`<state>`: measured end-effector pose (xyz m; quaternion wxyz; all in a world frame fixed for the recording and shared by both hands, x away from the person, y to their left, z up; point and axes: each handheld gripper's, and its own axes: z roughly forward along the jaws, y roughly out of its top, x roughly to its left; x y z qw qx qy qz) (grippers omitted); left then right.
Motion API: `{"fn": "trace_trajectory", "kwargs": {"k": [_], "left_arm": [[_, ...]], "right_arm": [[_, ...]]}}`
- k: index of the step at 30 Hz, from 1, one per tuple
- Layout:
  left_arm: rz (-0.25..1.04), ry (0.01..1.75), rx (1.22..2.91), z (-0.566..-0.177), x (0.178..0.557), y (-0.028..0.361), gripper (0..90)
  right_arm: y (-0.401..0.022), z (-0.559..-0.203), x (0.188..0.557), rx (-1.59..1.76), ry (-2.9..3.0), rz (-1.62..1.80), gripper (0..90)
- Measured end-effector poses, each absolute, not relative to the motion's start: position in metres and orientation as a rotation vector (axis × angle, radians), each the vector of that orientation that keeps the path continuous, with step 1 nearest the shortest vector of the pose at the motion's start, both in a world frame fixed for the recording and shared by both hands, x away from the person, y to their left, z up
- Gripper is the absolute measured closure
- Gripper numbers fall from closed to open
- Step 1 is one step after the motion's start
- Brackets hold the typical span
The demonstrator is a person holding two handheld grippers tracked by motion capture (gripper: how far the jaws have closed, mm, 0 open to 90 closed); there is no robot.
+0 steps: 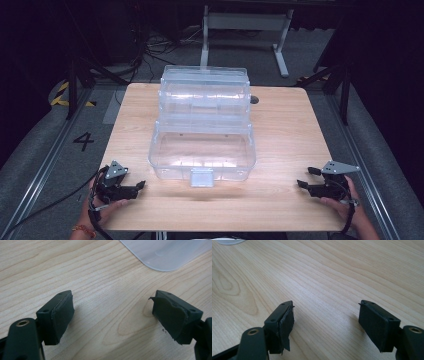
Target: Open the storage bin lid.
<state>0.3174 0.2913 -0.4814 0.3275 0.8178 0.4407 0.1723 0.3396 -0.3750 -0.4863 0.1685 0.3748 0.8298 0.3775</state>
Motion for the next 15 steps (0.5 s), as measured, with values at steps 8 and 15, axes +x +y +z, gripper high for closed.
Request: {"fn": "trace_trajectory", "kwargs": {"k": [8,15], "left_arm": [[0.454,1.152,2.145,-0.4812,0.3178,0.2914,17.8],[0.454,1.155,2.143,-0.4813,0.3178,0.2913,17.9]], "right_arm": [[-0.3752,-0.4866,0.3395,1.087,2.347,1.055,22.8],[-0.3750,-0.4867,0.3398,1.099,2.345,1.048,20.1]]}}
